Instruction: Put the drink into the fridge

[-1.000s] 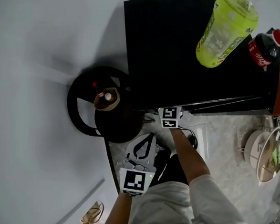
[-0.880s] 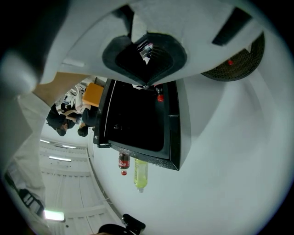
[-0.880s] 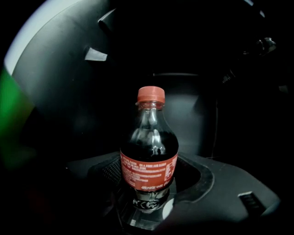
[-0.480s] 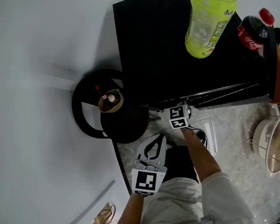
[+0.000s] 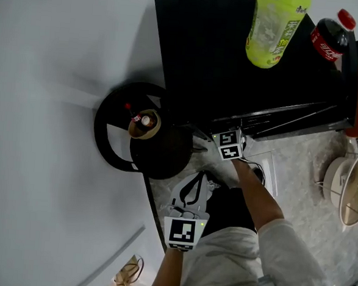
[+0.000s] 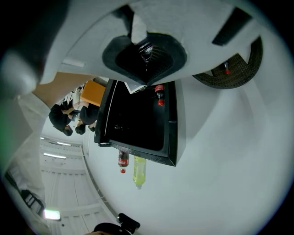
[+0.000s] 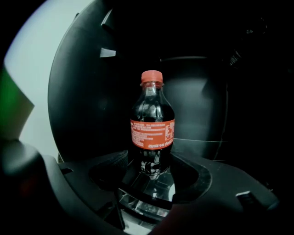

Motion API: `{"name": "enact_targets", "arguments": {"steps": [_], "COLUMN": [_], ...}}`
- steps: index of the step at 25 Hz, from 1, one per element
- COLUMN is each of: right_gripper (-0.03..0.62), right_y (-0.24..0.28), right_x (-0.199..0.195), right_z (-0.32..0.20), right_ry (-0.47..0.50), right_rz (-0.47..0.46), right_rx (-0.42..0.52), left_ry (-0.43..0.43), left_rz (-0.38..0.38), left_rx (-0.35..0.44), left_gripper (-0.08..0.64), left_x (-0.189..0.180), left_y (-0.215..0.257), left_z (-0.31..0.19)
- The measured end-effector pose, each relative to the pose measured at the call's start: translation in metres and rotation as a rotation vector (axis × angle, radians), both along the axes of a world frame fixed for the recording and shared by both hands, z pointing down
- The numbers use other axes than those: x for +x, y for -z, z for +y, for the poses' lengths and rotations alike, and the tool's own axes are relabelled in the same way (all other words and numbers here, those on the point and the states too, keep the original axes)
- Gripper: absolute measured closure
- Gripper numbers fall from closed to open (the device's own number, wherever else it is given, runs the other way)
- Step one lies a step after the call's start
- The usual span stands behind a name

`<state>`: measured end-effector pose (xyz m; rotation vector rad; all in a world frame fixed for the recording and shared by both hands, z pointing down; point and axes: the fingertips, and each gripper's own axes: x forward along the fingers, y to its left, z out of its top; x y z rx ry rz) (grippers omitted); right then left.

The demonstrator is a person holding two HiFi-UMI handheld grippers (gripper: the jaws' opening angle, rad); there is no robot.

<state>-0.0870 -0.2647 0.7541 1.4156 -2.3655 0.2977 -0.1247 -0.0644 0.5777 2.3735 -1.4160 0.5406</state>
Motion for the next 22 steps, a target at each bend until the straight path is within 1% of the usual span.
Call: {"name": "enact_targets", "arguments": {"steps": [1, 5, 6, 8, 12, 14, 16, 19, 22], "right_gripper": [0.305, 0.305, 0.305, 0.305, 0.305, 0.305, 0.305, 0.306, 0.306], "right_y": [0.001, 0.003, 0.005, 0.014, 0.044, 0.064, 0.088, 0.131, 0.160], "right_x": [-0.001, -0.003, 0.002, 0.019, 0.059, 0.068, 0.074, 0.099, 0.114], "right_z": [-0.001, -0.001, 0.000, 0.009, 0.054, 0.081, 0.113, 0.147, 0.176], "right_ry": [0.006, 0.066, 0.060, 0.013, -0.072, -0.099, -0.099, -0.086, -0.082], "right_rz": [-0.007, -0.019, -0.019, -0.025, -0.082, -0.131, -0.163, -0.148, -0.103], "right_rx": [-0.002, -0.025, -0.026, -0.018, -0.026, -0.051, -0.069, -0.045, -0.044], "left_ry": [0.008, 0.011, 0.020, 0.043, 0.108, 0.165, 0.227, 0.276, 0.276], "left_rz": [0.003, -0.009, -0.012, -0.015, 0.002, 0.027, 0.062, 0.115, 0.151], "left_rx": [-0.002, 0.030, 0.035, 0.044, 0.080, 0.090, 0.091, 0.095, 0.089], "left_gripper": [0.551, 0.551, 0.551, 0.551, 0.551, 0.551, 0.551, 0.551, 0.551], "left_x": [-0.001, 0.004, 0.007, 0.011, 0.024, 0.029, 0.035, 0.055, 0.062], "left_y": [-0.002, -0.004, -0.004, 0.000, 0.021, 0.034, 0.047, 0.056, 0.055], "left_z": [0.002, 0.008, 0.010, 0.015, 0.026, 0.036, 0.050, 0.057, 0.057]}}
